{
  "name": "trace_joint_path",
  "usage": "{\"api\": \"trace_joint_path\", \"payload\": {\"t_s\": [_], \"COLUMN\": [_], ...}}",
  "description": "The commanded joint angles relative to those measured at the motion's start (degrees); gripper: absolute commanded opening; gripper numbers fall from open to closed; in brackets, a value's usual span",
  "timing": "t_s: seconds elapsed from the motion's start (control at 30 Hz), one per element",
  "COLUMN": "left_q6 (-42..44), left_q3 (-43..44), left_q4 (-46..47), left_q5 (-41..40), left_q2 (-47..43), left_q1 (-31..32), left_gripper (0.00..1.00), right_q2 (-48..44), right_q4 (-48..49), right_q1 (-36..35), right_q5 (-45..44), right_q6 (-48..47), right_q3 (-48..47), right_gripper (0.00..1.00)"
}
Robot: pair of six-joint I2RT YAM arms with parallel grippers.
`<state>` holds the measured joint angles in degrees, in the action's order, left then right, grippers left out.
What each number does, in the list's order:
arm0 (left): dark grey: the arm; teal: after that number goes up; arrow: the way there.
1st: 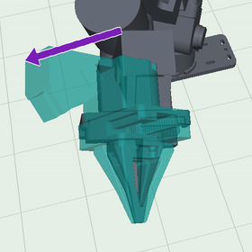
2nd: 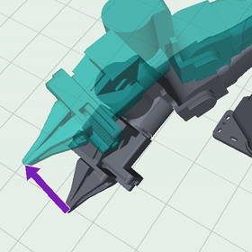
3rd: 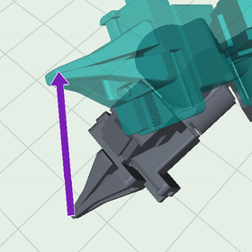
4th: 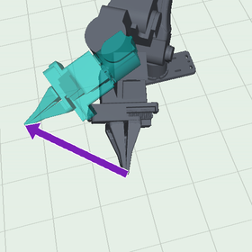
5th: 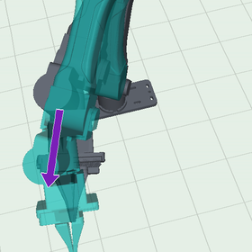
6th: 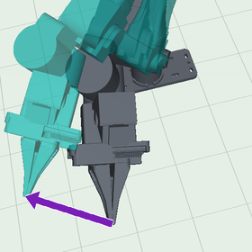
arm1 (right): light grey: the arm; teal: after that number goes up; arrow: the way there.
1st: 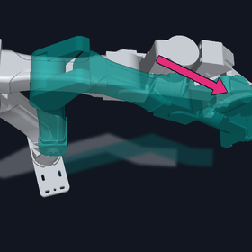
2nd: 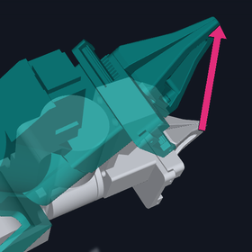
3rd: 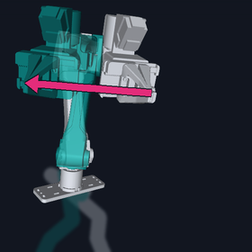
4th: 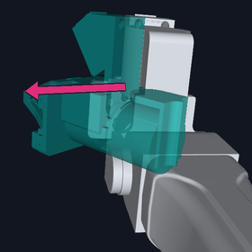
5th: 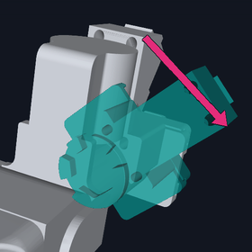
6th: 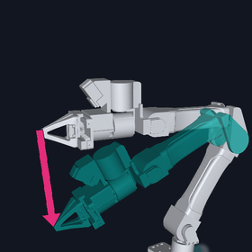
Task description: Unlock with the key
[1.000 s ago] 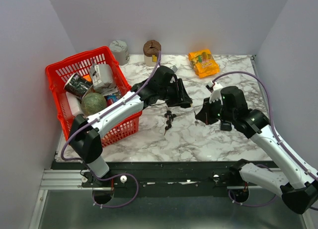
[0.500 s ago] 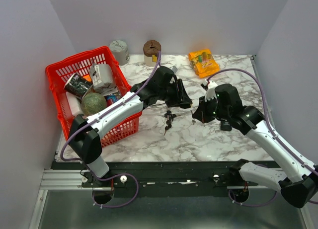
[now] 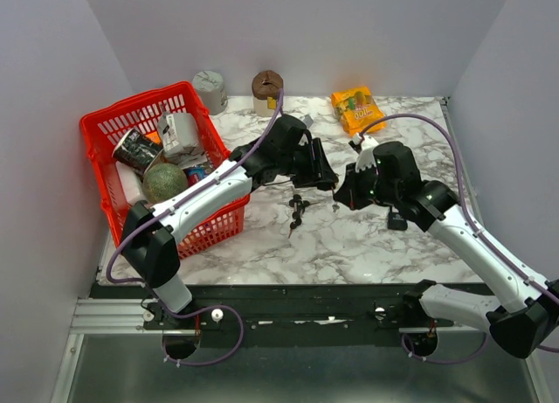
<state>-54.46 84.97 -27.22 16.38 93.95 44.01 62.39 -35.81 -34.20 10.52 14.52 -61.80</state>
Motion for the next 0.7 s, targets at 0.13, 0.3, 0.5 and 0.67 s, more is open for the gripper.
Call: {"api": "trace_joint_path", "payload": {"t_s": [0.13, 0.3, 0.5, 0.67], "left_q6": [0.5, 0.4, 0.2, 0.2], "left_q3": [2.9, 2.8, 2.4, 2.5], "left_q4": [0.6, 0.7, 1.2, 1.2], "left_q5": [2.4, 2.7, 3.0, 3.0], "left_q2": [0.3, 0.4, 0.5, 0.6], "left_q1": [0.3, 0.3, 0.2, 0.3], "left_gripper": [0.00, 0.00, 0.00, 0.00], "right_q2": [1.7, 2.0, 1.5, 1.9], "right_q4": [2.0, 2.9, 4.8, 6.2], "right_q1": [-0.4, -0.4, -0.5, -1.9], "right_q5": [-1.1, 0.5, 4.9, 8.1], "right_q6": [-1.3, -2.5, -3.7, -4.4], "right_q3": [-2.3, -2.4, -2.8, -2.6], "right_gripper": [0.01, 0.01, 0.01, 0.01]}}
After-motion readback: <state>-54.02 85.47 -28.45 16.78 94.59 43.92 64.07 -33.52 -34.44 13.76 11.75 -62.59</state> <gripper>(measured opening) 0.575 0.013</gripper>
